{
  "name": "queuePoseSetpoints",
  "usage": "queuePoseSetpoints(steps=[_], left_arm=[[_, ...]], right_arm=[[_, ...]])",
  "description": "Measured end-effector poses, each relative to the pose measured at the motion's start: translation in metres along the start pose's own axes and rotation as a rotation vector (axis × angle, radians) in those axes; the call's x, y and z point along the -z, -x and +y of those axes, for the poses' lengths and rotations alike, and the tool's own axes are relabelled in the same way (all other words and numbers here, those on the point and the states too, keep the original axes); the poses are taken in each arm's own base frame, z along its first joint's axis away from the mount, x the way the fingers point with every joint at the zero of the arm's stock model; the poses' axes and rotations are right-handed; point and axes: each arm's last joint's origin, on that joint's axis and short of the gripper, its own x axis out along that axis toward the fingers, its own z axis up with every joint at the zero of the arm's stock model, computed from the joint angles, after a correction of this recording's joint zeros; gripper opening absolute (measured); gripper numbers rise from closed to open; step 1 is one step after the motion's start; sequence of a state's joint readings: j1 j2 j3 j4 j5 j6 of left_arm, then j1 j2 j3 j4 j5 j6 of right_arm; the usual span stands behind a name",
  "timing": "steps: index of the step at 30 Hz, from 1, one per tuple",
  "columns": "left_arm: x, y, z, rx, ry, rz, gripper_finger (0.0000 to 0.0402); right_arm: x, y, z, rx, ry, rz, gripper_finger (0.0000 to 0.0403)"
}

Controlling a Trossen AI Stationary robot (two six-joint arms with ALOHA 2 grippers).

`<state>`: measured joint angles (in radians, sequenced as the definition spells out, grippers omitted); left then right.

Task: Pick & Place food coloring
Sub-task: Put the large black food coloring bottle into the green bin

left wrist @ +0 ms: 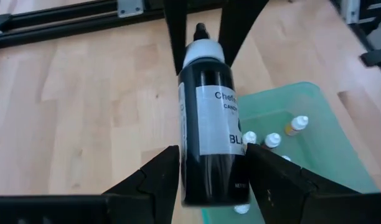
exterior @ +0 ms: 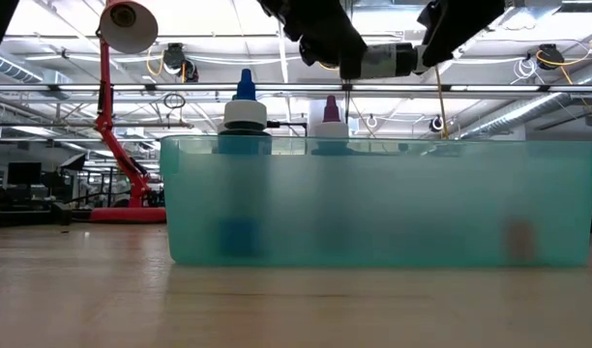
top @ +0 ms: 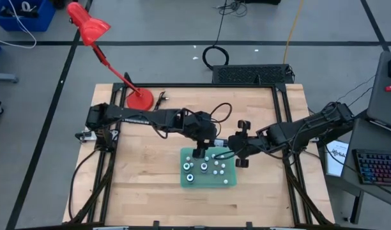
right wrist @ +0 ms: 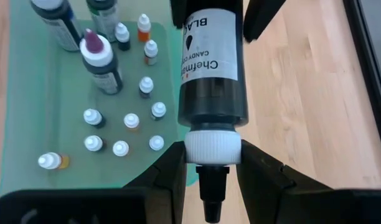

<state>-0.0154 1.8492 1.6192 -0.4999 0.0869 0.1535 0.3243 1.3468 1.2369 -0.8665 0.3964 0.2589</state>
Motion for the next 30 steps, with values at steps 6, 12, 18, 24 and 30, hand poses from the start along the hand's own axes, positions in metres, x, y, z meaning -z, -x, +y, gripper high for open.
queuePoseSetpoints(steps=[6,12,18,24,30], left_arm=[[-0.001,-0.001,-0.008,0.05,-0.01,-0.007,0.0187],[-0.001,-0.001,-0.008,0.034,-0.003,-0.004,0.0186],[0.0,-0.001,-0.008,0.038,-0.022,0.003,0.018],[0.003,-0.004,-0.009,0.064,-0.063,0.026,0.0115],[0.002,-0.001,-0.009,0.018,-0.075,0.029,0.0095]], right_arm=[[-0.004,0.0,0.002,-0.022,0.005,-0.033,0.0103],[-0.005,0.0,0.002,-0.02,0.013,-0.05,0.0103],[-0.008,0.0,0.002,-0.025,0.023,-0.079,0.0103],[-0.011,0.001,0.004,-0.035,0.038,-0.111,0.0103],[-0.011,0.001,0.004,-0.029,0.043,-0.116,0.0103]])
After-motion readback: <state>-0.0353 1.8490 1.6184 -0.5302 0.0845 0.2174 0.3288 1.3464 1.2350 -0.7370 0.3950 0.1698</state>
